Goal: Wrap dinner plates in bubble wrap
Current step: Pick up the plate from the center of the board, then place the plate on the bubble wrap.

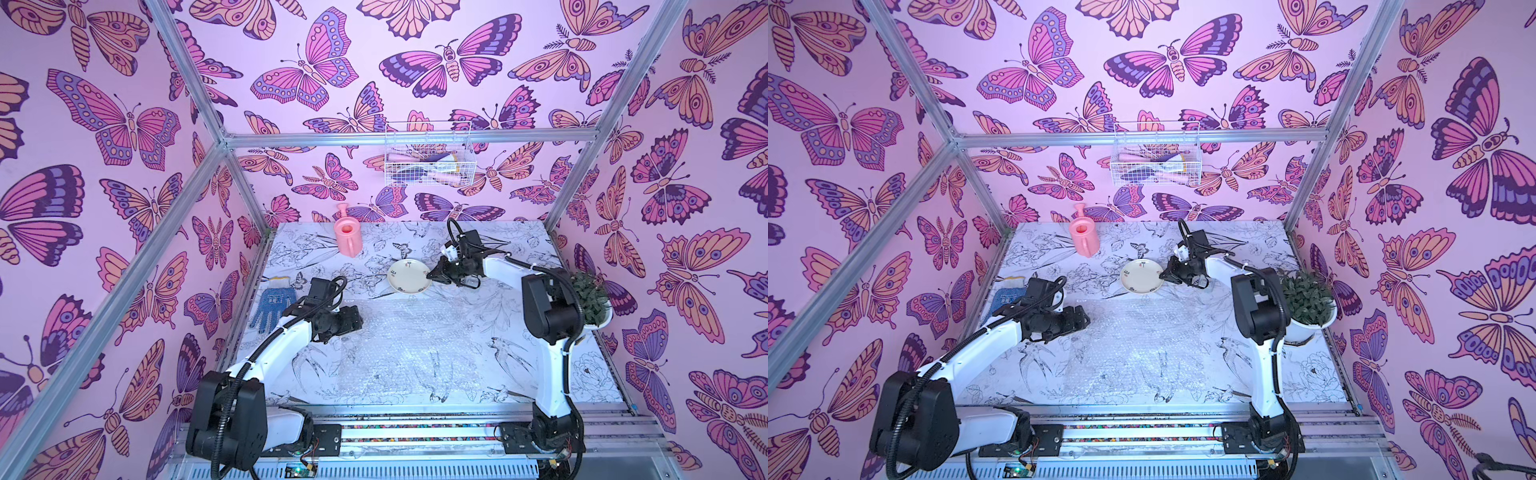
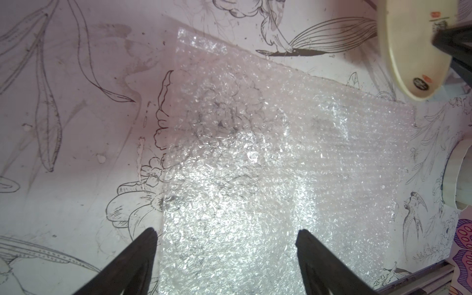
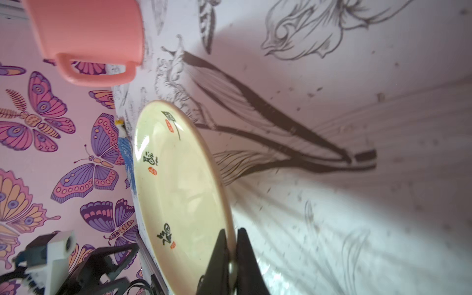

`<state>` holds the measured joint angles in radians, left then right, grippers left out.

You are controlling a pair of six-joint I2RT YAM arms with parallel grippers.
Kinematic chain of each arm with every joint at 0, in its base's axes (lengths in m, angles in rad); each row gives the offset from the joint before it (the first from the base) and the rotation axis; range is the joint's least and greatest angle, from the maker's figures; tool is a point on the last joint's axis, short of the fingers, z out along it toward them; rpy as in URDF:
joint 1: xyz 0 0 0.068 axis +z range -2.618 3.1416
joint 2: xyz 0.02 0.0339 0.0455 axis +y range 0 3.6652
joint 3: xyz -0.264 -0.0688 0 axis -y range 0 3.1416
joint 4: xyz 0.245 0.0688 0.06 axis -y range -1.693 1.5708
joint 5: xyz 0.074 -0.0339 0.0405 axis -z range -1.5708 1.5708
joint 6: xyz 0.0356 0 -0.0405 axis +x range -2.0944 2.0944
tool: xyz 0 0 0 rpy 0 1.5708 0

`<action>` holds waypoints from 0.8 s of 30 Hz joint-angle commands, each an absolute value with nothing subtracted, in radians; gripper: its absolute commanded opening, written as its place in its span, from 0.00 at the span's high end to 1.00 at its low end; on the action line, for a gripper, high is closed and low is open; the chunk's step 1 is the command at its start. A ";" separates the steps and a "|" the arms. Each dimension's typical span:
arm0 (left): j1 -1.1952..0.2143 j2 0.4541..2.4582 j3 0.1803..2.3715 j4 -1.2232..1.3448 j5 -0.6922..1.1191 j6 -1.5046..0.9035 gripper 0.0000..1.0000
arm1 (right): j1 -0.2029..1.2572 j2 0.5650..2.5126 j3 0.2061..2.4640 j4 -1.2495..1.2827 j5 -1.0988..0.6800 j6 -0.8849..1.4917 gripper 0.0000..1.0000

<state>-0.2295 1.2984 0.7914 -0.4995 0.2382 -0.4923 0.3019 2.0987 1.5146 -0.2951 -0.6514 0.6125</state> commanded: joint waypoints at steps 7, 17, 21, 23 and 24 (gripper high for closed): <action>-0.226 1.282 0.812 -0.525 0.222 -0.503 0.13 | 0.397 1.763 1.114 -0.230 -0.577 0.609 0.96; -0.223 1.291 0.809 -0.520 0.258 -0.503 0.13 | 0.533 1.588 0.787 0.019 -0.494 0.694 0.95; -0.223 1.303 0.817 -0.520 0.265 -0.500 0.13 | 0.557 1.580 0.742 0.089 -0.476 0.708 0.95; -0.222 1.306 0.821 -0.521 0.271 -0.499 0.13 | 0.563 1.599 0.728 0.125 -0.491 0.709 0.95; -0.221 1.307 0.822 -0.521 0.272 -0.499 0.13 | 0.564 1.605 0.723 0.134 -0.491 0.710 0.95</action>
<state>-0.2283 1.2980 0.8024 -0.4992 0.2516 -0.4992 0.5587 1.6001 0.7330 0.0338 -0.4999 0.6830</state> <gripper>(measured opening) 0.872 0.091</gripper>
